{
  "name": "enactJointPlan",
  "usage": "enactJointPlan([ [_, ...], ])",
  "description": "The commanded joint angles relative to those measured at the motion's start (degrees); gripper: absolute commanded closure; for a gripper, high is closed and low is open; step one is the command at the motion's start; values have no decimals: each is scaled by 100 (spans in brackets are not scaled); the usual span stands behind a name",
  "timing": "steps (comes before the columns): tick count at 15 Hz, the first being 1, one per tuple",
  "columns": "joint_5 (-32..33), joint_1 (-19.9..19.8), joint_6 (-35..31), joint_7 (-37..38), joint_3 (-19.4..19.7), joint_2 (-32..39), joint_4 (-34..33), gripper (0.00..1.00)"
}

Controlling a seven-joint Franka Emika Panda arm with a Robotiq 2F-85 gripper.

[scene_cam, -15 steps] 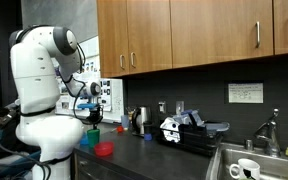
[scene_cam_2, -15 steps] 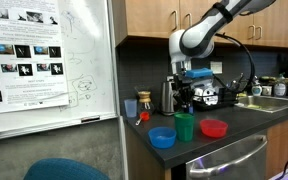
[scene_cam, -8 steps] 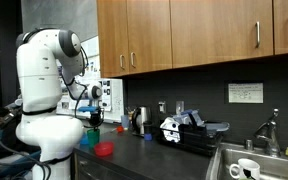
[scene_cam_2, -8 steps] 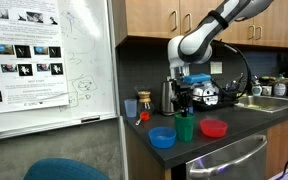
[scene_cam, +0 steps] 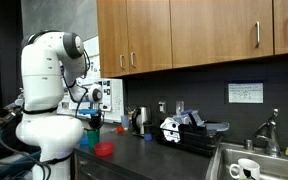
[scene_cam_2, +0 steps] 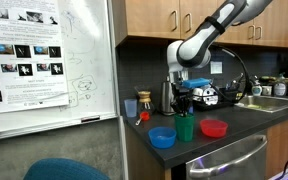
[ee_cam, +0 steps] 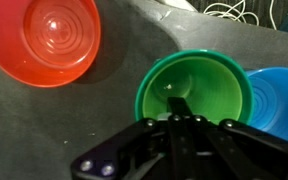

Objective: Move the green cup to the right

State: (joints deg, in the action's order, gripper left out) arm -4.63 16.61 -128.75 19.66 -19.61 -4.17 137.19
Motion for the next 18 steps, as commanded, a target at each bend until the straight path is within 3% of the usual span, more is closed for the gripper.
enactJointPlan([
  [1, 59, 23, -57, -8, 40, 71, -46, 68],
  [8, 64, 32, -40, 6, 36, 43, -45, 22],
  [18, 67, 47, 311, 121, 19, -177, -69, 21],
])
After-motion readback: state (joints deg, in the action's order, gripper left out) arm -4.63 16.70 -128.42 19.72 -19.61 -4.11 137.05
